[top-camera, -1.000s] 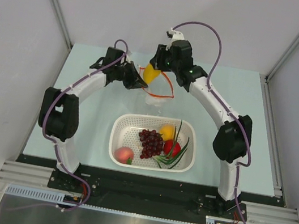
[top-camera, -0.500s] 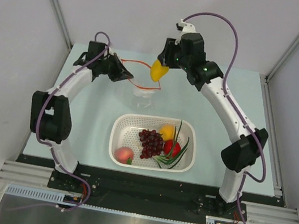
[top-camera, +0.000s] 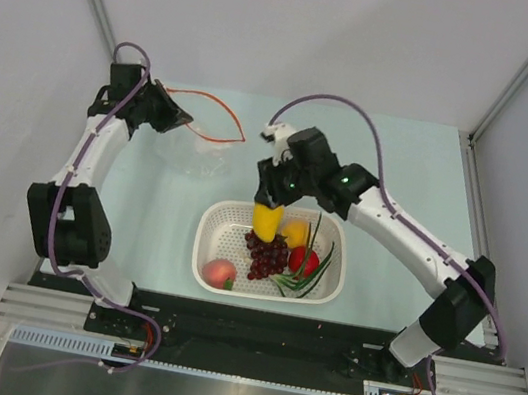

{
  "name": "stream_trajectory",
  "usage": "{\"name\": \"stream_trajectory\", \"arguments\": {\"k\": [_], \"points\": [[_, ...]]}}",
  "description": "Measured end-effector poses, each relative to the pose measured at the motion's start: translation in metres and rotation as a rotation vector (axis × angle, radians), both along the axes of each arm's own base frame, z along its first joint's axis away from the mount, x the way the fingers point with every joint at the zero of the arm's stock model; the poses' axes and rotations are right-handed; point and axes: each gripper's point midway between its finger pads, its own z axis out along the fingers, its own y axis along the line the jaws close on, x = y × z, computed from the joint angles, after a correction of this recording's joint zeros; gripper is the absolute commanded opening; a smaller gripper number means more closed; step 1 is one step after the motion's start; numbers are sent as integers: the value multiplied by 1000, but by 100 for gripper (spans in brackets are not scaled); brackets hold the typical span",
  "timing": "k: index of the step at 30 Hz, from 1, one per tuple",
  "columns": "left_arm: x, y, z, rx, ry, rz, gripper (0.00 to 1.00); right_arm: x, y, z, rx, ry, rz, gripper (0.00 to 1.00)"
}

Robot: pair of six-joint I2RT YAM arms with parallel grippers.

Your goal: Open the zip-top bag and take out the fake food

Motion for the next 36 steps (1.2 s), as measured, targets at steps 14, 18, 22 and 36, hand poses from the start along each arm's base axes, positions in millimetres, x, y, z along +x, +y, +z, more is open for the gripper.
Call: {"name": "stream_trajectory", "arguments": {"k": [14, 18, 22, 36], "points": [[41, 49, -28, -2, 76, 106, 82, -64, 47, -100, -269, 174, 264, 0], [47, 54, -12, -1, 40, 116, 87, -76, 54, -115, -279, 226, 305, 1], [45, 51, -1, 2, 18, 111, 89, -75, 64, -121, -277, 252, 316, 13], [-29, -2, 59, 42, -128, -12, 91, -57, 80, -142, -314, 300, 260, 69]]}}
